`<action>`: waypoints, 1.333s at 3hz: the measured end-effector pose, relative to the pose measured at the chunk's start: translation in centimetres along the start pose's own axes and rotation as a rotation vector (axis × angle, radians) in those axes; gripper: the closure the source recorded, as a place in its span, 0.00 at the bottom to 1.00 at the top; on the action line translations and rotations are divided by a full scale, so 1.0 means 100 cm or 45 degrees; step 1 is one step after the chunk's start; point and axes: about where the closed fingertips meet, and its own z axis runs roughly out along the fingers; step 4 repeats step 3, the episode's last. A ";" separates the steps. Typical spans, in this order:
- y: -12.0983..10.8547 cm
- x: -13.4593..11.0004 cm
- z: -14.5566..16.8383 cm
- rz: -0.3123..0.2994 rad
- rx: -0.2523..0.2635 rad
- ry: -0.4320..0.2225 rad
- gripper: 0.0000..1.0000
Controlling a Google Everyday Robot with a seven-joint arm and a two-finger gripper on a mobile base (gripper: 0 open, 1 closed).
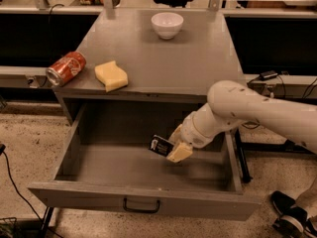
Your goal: Place rxbar chocolate into top drawer
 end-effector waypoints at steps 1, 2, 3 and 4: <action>0.013 0.001 -0.037 -0.099 0.123 -0.191 0.05; 0.025 0.003 -0.071 -0.144 0.208 -0.280 0.00; 0.039 0.001 -0.104 -0.172 0.272 -0.443 0.00; 0.039 0.001 -0.104 -0.172 0.272 -0.443 0.00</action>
Offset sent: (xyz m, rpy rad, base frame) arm -0.0546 -0.0626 0.0947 0.2600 -0.3426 0.0119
